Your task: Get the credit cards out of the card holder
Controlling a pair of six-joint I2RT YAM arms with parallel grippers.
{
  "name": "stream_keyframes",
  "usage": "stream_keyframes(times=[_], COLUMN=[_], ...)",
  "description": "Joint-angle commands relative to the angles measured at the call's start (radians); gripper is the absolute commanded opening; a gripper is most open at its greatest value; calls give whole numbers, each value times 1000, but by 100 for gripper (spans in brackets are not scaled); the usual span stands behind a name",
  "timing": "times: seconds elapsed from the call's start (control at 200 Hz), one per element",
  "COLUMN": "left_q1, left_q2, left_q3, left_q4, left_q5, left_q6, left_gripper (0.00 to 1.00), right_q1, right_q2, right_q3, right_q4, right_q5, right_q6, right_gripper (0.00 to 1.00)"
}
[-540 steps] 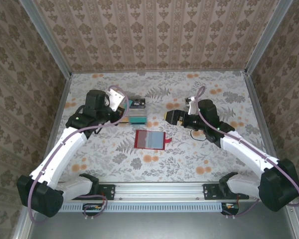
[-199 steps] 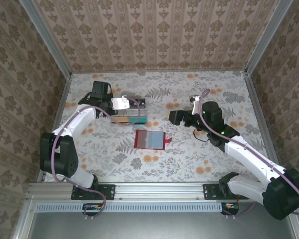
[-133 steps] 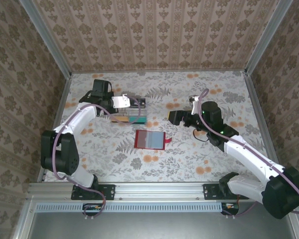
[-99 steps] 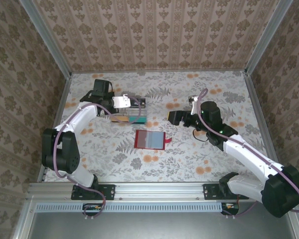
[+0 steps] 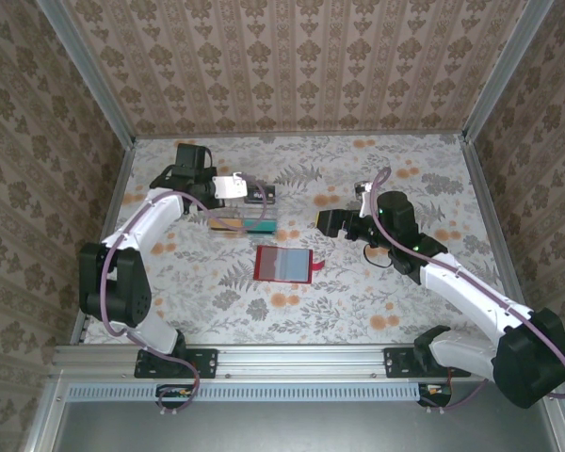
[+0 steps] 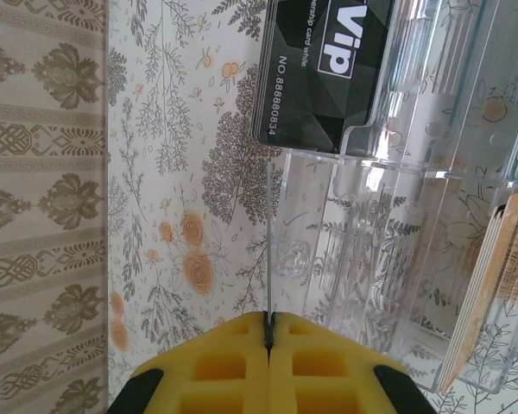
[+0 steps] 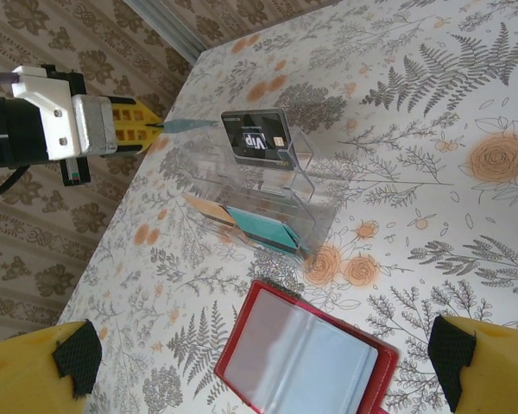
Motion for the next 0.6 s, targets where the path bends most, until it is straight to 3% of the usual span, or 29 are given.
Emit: stream_keyframes(times=[0.0,0.595], left_q1=[-2,1], left_q2=[37,-6], left_q3=[30,7], left_q4=[-33,-32], left_q5=[9,26], left_q6=[45,34], left_gripper=[0,0], right_q1=[-5,-4], right_q2=[2,5], right_q3=[11,7], right_q4=[3,0], right_q5=[3,7], right_q6=[0,2], right_gripper=[100,100])
